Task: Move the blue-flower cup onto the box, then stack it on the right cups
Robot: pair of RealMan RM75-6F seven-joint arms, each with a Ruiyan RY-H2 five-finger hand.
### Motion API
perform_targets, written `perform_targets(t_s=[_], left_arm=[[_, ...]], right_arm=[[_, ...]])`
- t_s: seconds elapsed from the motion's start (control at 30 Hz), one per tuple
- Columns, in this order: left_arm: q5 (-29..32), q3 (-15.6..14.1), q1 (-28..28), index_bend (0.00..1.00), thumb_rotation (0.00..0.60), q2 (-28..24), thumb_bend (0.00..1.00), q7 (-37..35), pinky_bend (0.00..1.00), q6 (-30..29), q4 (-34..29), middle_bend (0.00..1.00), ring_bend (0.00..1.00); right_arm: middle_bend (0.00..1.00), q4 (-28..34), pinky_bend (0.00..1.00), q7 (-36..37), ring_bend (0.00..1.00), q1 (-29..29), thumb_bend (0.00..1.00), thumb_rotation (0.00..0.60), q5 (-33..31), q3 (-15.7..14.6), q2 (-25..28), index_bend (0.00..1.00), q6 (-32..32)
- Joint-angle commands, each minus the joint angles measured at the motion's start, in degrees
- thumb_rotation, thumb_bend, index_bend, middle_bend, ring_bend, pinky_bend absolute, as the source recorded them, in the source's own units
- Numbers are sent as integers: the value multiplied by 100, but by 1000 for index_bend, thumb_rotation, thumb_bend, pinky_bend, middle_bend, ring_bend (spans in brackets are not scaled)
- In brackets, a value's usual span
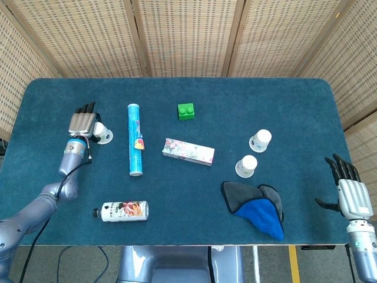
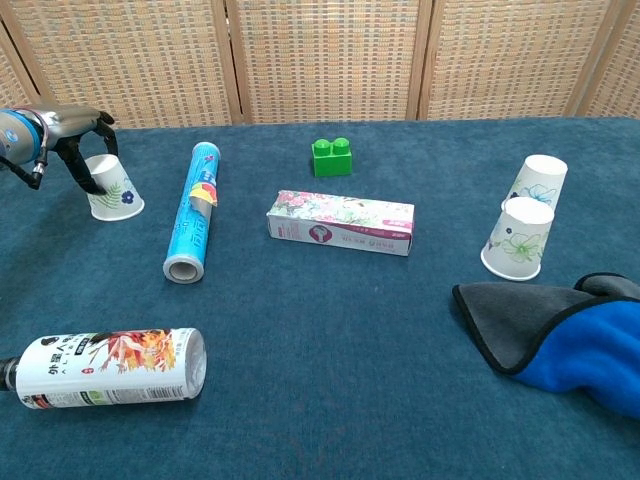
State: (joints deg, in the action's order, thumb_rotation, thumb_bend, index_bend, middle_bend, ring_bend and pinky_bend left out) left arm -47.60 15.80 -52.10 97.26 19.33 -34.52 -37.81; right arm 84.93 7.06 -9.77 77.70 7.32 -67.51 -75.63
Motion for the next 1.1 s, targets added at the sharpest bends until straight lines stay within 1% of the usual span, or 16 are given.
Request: perform_targets(t_s=[0.03,0.23,0.4,0.43,0.5,0.57,0.63,0.7,0.73,0.83,0.93,1.03,1.1], left_arm=[[-115,3,54,477,600,-56,250,-130,107,-105,-111,0,0],[-381,105,170,479,600,-527,250,-412,107,-467,-869,0,0],[-517,169,226,479,600,-1051,250,-333,107,-782,-1811,0,0],[-543,187,234,479,600,-1155,250,-297,107,-873,-2039,0,0],[-715,251,226,479,600,-1426,249,-250,107,-1117,-2764,0,0],[-775,267,226,479,600,-1612,249,-140,107,-1248,-3255,0,0],[-808,273,211,479,600,-1698,250,-54,107,-1321,-3517,0,0],[-1026,337,85,479,600,-1807,250,151,107,-1533,-4270,0,0],[-964,356,36,480,600,-1841,249,309,107,-1599,-4583,0,0],[-769,385,-134,481,600,-1802,249,669,107,-1692,-4999,0,0],[-545,393,-359,482,600,-1650,249,1068,107,-1801,-5190,0,0],[-201,411,-627,483,600,-1435,249,1450,107,-1856,-5200,0,0],[56,401,-823,483,600,-1295,249,1721,107,-1859,-5091,0,0]], right_arm=[[0,6,0,1,0,6,84,600,7,-1,6,109,-14],[0,44,0,88,0,16,84,600,9,1,32,111,-10],[0,59,0,68,0,24,83,600,59,-9,44,118,-54],[0,68,0,75,0,25,83,600,66,-13,50,119,-55],[0,81,0,98,0,31,83,600,81,-14,68,119,-69],[0,90,0,117,0,33,83,600,85,-14,80,119,-69],[0,95,0,135,0,35,84,600,87,-15,87,119,-68],[0,112,0,190,0,46,84,600,94,-9,110,119,-88],[0,113,0,220,0,48,83,600,100,-8,119,119,-91],[0,107,0,284,0,55,84,600,108,-7,137,119,-94],[0,95,0,354,0,59,83,600,107,-1,156,119,-90],[0,90,0,446,0,71,84,600,129,1,183,119,-111],[0,79,0,521,0,76,84,600,134,2,202,119,-107]])
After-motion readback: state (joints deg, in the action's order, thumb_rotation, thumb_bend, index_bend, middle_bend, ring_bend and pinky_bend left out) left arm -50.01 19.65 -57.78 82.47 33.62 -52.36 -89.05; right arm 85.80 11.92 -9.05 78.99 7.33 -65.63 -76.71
